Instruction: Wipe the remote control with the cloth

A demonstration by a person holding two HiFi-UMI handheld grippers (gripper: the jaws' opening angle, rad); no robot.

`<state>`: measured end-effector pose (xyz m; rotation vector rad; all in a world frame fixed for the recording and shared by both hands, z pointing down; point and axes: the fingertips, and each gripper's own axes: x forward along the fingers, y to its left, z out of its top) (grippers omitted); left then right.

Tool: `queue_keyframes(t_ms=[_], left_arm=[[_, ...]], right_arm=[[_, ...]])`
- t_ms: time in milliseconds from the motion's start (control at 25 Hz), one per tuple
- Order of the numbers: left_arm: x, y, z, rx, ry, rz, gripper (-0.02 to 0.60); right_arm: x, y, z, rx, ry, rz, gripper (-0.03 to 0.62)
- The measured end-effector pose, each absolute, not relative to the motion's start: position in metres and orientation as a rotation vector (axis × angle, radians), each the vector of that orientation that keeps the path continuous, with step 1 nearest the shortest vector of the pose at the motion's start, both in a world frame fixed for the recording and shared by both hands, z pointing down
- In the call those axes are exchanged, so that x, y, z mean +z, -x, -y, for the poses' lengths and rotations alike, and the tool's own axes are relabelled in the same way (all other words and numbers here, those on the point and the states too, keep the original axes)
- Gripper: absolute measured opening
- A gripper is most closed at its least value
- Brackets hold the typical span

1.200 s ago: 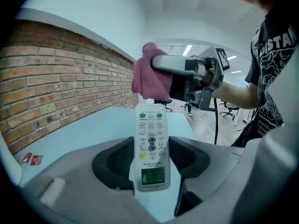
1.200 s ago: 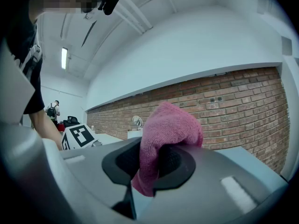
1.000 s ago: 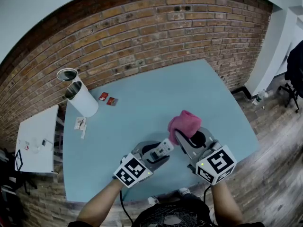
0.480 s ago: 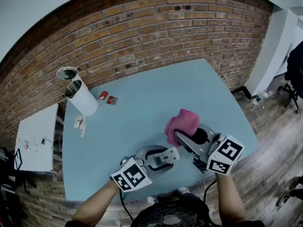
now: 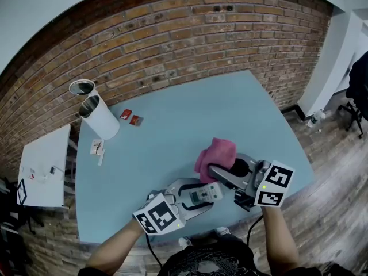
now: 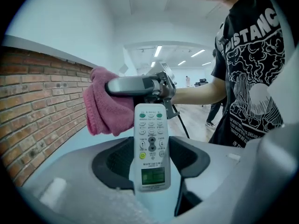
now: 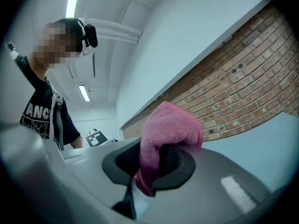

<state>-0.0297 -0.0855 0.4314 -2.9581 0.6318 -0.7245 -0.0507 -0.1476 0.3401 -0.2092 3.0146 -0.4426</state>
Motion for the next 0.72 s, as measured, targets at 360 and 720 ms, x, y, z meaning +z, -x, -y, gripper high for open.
queue_keyframes(t_ms=[360,720], left_arm=[[0.421,0.027,0.084,-0.654,2.984,-0.632,0.236],[0.388,0.012,0.079,-0.528,2.981,-0.583,0.238]], right_arm=[[0.351,0.051,0.155,-0.537,0.241,-2.970,0.063],[0.383,0.044,0.166,-0.875,0.225,-2.822,0.062]])
